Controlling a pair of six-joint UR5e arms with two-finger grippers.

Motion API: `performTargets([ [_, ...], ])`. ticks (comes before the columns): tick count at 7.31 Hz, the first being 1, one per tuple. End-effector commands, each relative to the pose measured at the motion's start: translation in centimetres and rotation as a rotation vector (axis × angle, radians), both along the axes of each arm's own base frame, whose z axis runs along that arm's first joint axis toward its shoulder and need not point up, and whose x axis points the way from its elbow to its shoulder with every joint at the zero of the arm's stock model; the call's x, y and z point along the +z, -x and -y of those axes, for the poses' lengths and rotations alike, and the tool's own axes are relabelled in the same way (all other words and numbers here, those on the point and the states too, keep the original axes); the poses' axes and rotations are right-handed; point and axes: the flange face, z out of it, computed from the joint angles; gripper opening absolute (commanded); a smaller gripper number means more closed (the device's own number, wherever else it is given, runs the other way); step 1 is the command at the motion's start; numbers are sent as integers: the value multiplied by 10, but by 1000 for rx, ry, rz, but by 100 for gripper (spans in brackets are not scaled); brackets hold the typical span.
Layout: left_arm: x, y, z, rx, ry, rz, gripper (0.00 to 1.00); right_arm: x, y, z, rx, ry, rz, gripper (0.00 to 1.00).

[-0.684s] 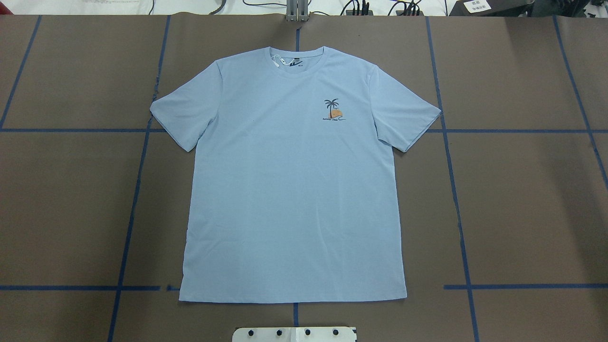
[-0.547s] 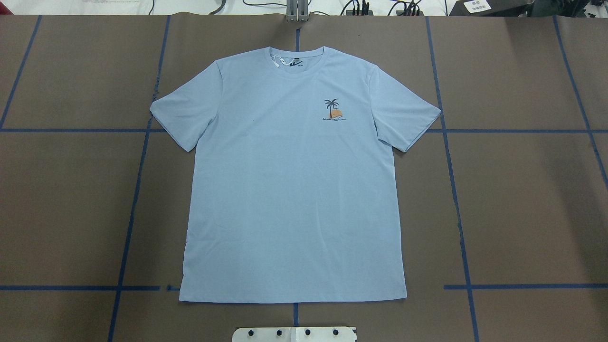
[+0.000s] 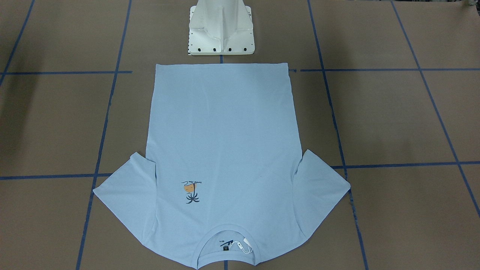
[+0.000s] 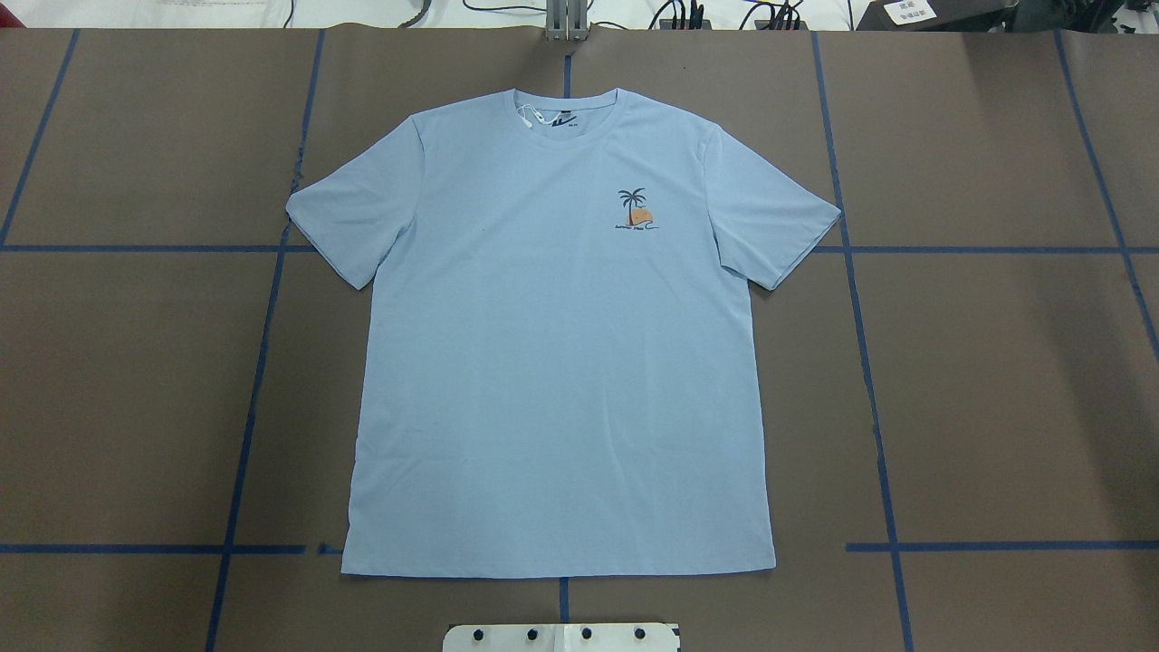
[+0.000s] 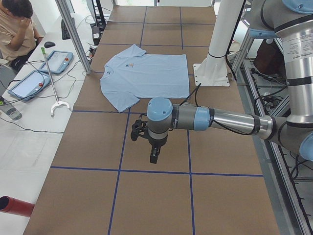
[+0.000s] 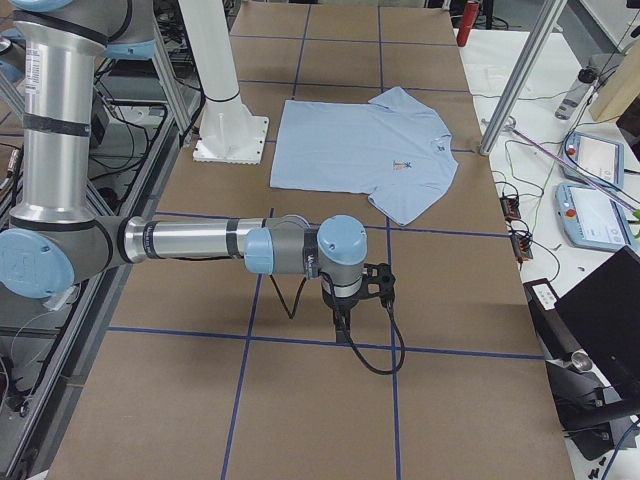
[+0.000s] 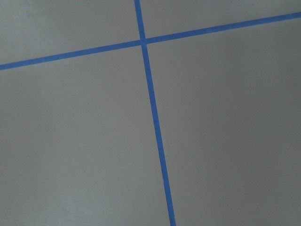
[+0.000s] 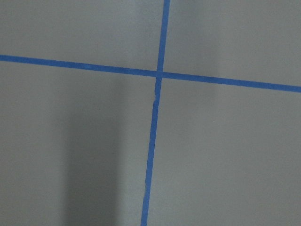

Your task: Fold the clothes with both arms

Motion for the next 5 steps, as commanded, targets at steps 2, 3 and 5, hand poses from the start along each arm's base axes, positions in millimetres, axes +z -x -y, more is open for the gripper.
performTargets([
  [2,-50,0,54,-5,-133,3,100,-60,52,69,-99,-121,27,100],
  [3,-55,0,74,-5,-229,4,100,-74,56,90,-97,-138,32,100],
  [5,-21,-4,90,-19,-263,-56,100,-79,66,130,-108,-194,37,100],
])
